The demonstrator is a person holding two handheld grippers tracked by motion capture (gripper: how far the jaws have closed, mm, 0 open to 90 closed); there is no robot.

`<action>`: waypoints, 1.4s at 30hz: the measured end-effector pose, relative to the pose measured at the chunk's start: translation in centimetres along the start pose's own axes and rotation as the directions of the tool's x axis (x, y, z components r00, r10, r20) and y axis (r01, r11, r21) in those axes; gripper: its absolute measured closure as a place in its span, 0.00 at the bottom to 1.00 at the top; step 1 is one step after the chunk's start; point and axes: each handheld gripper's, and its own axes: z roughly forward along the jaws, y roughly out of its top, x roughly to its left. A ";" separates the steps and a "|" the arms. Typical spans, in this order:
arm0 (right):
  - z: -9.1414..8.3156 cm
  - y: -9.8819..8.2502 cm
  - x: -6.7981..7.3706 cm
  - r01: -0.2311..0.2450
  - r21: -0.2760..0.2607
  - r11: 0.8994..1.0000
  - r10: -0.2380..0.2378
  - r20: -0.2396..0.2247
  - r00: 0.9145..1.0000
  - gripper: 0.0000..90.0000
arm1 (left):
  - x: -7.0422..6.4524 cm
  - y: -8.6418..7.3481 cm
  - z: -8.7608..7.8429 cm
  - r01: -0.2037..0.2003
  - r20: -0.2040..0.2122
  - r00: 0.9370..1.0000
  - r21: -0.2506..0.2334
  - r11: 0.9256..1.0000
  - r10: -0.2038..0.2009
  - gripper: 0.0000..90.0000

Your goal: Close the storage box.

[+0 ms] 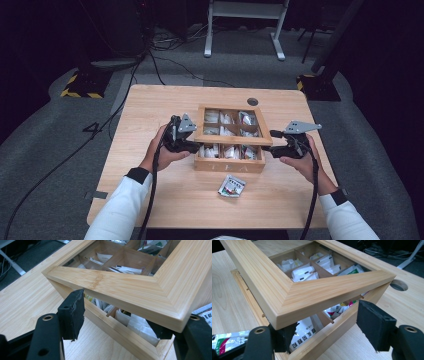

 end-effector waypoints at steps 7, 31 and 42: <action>0.2 -0.7 0.4 0.024 0.017 1.000 -0.023 -0.038 0.999 0.35 | -0.5 -0.7 0.4 -0.017 0.001 1.000 0.018 1.000 0.017 0.39; 0.3 -2.3 1.6 0.045 0.051 0.998 -0.039 -0.110 0.993 0.30 | -1.3 -2.5 1.7 -0.034 0.022 0.999 0.074 0.997 0.033 0.39; 0.3 -2.8 2.0 0.043 0.047 0.998 -0.037 -0.117 0.992 0.30 | -1.4 -2.9 1.8 -0.013 0.041 0.999 0.061 0.998 0.010 0.43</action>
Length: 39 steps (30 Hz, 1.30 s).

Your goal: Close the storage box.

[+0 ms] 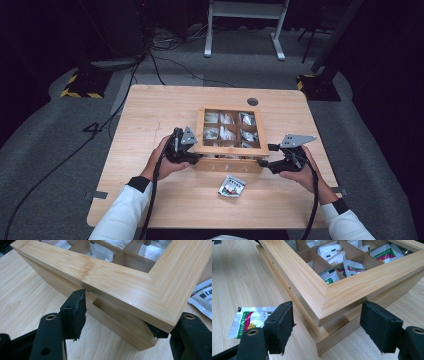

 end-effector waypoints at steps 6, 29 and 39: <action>-0.1 -0.3 0.2 -0.018 -0.026 1.000 0.018 0.013 1.000 0.30 | 0.1 -0.5 0.1 0.064 0.021 0.998 -0.034 0.997 -0.063 0.43; -0.5 -0.3 0.6 -0.017 -0.048 0.999 0.018 0.031 0.999 0.43 | -0.7 -1.6 -1.6 0.028 0.103 0.994 -0.060 0.998 -0.022 0.27; -0.3 -0.3 0.6 -0.008 -0.027 1.000 0.009 0.040 0.999 0.46 | -0.7 -1.0 -1.4 0.031 0.071 0.997 -0.057 0.998 -0.027 0.28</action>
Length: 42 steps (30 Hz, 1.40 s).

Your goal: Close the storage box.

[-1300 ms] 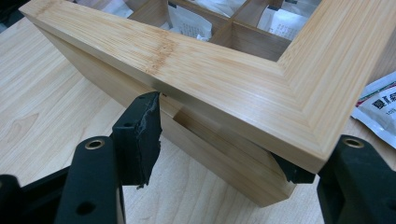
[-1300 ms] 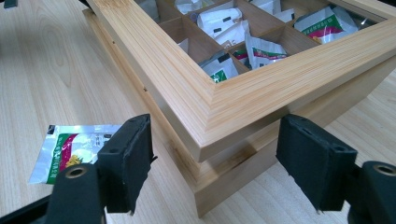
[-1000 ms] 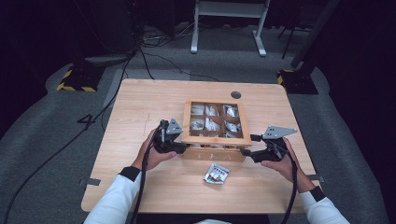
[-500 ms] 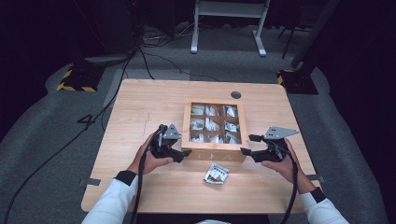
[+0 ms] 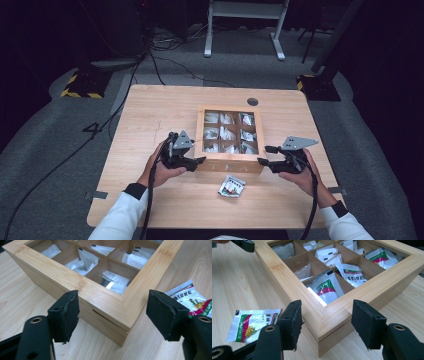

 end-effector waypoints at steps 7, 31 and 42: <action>-0.1 0.1 0.0 0.002 -0.018 1.000 -0.002 -0.007 1.000 0.45 | 0.4 0.1 -0.8 0.015 -0.006 1.000 -0.025 1.000 -0.015 0.29; -2.1 -1.0 -0.3 0.139 0.097 0.986 -0.154 0.173 0.973 0.31 | 0.5 -3.5 -3.9 -0.059 -0.173 0.982 0.069 0.996 0.070 0.20; -2.8 -3.4 -1.8 0.088 0.139 0.986 -0.117 0.218 0.969 0.29 | 1.2 -6.4 -4.5 -0.041 -0.222 0.972 0.151 0.988 0.074 0.20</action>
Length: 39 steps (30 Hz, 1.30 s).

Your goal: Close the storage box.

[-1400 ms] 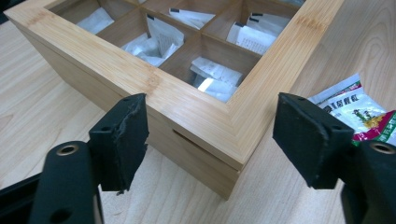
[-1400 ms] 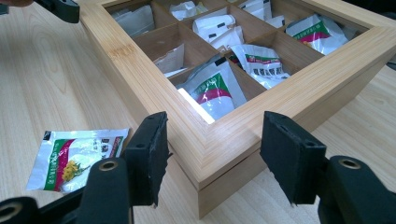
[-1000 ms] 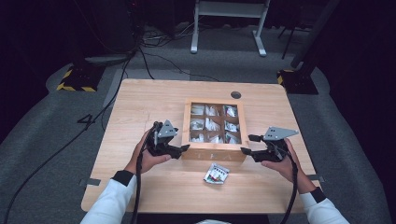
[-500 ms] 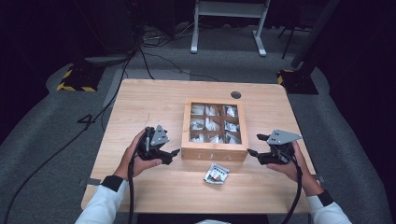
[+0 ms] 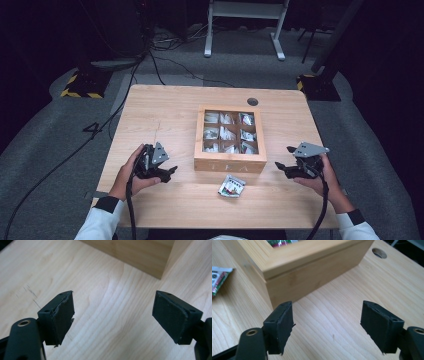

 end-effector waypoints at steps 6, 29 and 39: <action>0.0 -1.4 -0.6 -0.032 0.030 0.999 0.032 0.004 0.999 0.28 | -0.1 -1.2 0.1 0.001 0.000 1.000 0.036 0.999 -0.001 0.20; -0.7 -6.8 -1.6 -0.187 0.049 0.981 0.186 0.009 0.982 0.28 | -0.1 -5.7 0.0 0.093 -0.001 0.996 0.075 0.993 -0.093 0.20; -1.5 -9.4 -1.9 -0.265 0.035 0.963 0.265 0.005 0.964 0.28 | 0.9 -8.0 -0.9 0.207 0.022 0.978 0.041 0.978 -0.208 0.20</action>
